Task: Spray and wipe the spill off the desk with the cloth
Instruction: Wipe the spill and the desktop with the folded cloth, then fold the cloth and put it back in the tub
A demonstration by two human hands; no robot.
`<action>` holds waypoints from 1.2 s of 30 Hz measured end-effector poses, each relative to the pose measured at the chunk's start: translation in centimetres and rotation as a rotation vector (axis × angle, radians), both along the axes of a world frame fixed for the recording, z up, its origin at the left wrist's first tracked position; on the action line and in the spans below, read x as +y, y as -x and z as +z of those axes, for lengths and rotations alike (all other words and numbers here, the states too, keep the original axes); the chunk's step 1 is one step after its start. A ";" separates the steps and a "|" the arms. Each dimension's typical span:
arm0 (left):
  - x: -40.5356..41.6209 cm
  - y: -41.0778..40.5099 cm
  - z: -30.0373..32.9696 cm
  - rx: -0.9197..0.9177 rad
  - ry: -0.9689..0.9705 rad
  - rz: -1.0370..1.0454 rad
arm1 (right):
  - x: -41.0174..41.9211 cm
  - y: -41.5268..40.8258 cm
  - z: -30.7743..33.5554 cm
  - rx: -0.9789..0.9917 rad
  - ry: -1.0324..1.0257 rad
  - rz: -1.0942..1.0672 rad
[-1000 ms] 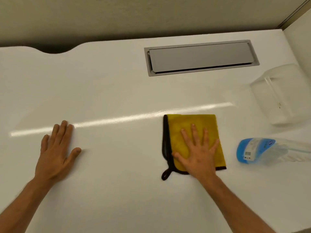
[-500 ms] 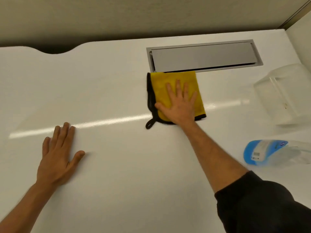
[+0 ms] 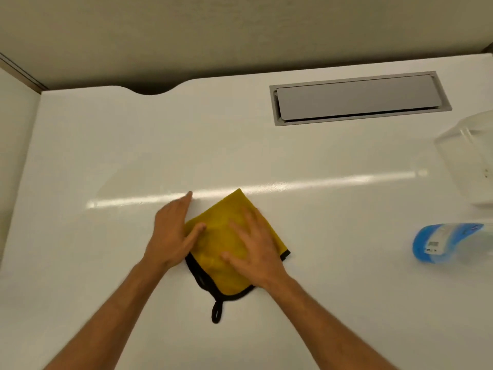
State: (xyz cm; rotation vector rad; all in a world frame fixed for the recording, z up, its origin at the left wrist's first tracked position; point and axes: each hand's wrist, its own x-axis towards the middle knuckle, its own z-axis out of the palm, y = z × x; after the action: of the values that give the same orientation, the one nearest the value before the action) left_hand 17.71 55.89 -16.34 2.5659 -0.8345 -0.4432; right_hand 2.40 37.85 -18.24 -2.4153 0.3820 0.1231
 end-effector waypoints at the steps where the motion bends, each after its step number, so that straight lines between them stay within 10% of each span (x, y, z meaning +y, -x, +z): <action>1: -0.8 0.2 0.2 0.023 -0.007 0.024 | -0.9 0.5 0.5 0.000 0.007 -0.169; 8: -4.4 -0.1 0.8 0.138 -0.219 0.005 | -3.6 4.0 2.4 0.209 0.151 -0.325; 13: -4.2 0.7 3.5 0.313 -0.084 0.054 | -4.6 3.3 5.7 0.214 -0.478 -0.467; 27: -3.1 3.3 17.1 1.009 0.663 0.171 | -10.4 4.5 20.5 -0.108 -1.383 -0.662; 36: -7.2 5.6 19.4 0.706 0.568 0.290 | -9.6 9.1 21.0 0.126 -0.669 -0.311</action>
State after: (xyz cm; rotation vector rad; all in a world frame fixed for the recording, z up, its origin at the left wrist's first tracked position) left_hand 12.12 48.71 3.02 1.7704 -0.2651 -0.8122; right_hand -6.69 28.23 2.76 -1.6739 0.6511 0.2249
